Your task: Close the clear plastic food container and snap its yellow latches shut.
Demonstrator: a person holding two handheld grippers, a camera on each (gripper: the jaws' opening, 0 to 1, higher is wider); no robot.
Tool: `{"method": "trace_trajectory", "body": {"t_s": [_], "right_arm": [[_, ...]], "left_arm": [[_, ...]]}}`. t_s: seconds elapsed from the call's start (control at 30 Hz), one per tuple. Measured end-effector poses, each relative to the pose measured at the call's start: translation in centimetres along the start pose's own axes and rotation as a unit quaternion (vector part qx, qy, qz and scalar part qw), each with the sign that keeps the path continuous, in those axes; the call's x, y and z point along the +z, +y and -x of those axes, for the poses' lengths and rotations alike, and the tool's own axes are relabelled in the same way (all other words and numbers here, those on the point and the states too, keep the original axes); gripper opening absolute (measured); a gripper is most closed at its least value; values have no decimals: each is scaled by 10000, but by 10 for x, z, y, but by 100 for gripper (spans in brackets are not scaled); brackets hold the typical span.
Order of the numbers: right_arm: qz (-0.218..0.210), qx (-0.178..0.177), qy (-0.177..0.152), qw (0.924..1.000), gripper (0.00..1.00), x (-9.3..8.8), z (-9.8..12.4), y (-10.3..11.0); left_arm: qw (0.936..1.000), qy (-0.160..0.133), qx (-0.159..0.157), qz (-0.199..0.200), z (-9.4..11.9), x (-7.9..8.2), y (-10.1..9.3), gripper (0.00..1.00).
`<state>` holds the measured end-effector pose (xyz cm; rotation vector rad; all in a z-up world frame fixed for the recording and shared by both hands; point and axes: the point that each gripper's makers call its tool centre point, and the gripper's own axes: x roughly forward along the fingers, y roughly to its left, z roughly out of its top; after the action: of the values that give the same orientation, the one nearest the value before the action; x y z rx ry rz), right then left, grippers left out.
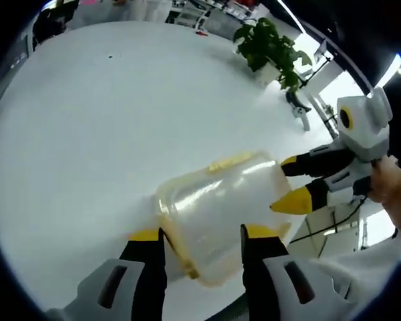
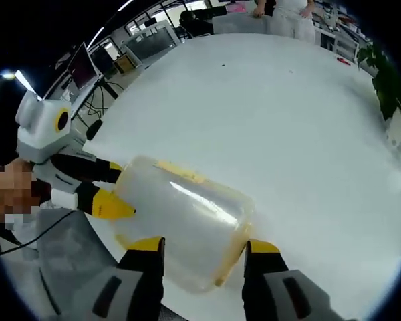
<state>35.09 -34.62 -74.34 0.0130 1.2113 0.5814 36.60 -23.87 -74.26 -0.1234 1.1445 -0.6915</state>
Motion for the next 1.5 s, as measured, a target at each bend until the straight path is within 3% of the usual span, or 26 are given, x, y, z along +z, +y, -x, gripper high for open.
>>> {"method": "trace_trajectory", "body": {"t_s": [0.07,0.17,0.33,0.53,0.6,0.7,0.77,0.8,0.83,0.87,0.9,0.93,1.0,1.1,1.17,1.2,1.27,1.3,1.37,1.43,1.5], "right_arm": [[292,-19,-142,9995,47,4,1,-1],[367,3,-74,9993,46,2,3,0],[717,-99,-272,9970,38,6,14,-4],[990,-142,-272,9946,37,6,18,-11],[1061,-218,-308,9936,38,9,21,-14],[1555,-154,-502,9864,38,21,27,-12],[1946,-208,-664,9784,37,29,32,-13],[2450,-85,-908,9652,36,37,35,-6],[2703,57,-1037,9572,35,41,36,1],[2821,289,-973,9540,35,37,37,7],[2904,437,-1042,9502,35,39,37,13],[3072,631,-1150,9426,35,41,40,21],[3292,692,-1197,9341,33,43,41,25],[3850,861,-1280,9099,25,46,41,39],[4049,1018,-1293,8994,22,44,40,50],[4090,1009,-1241,8984,20,44,36,51],[4172,962,-1103,8970,19,44,29,51],[4260,985,-1084,8928,18,44,25,53],[4296,1098,-1047,8902,18,45,20,58],[4293,1185,-987,8899,18,44,16,62],[4458,1113,-813,8845,18,43,8,58]], "left_arm": [[9999,-90,-77,-53,0,2,1,44],[9998,-113,-124,-79,0,1,1,45],[9956,-153,-11,-929,9,3,6,46],[9924,-181,10,-1220,17,2,7,48],[9892,-343,-31,-1427,20,8,3,48],[9848,-401,-73,-1688,24,12,0,48],[9780,-441,-109,-2036,26,15,-3,49],[9709,-450,-111,-2351,28,17,-6,50],[9637,-476,-72,-2625,29,19,-7,50],[9516,-594,1,-3016,31,25,-9,50],[9443,-650,-17,-3225,32,28,-13,51],[9355,-675,-197,-3462,32,28,-23,52],[9169,-718,-394,-3906,34,27,-37,50],[9013,-722,-597,-4230,33,26,-52,42],[9022,-658,-733,-4199,29,24,-57,41],[9036,-654,-759,-4166,27,25,-58,40],[8933,-636,-901,-4358,24,26,-64,32],[8904,-615,-951,-4409,22,26,-65,26],[8911,-575,-1128,-4358,19,24,-71,25],[8876,-488,-1155,-4431,13,22,-74,28],[8856,-272,-1208,-4477,7,15,-73,28]]}}
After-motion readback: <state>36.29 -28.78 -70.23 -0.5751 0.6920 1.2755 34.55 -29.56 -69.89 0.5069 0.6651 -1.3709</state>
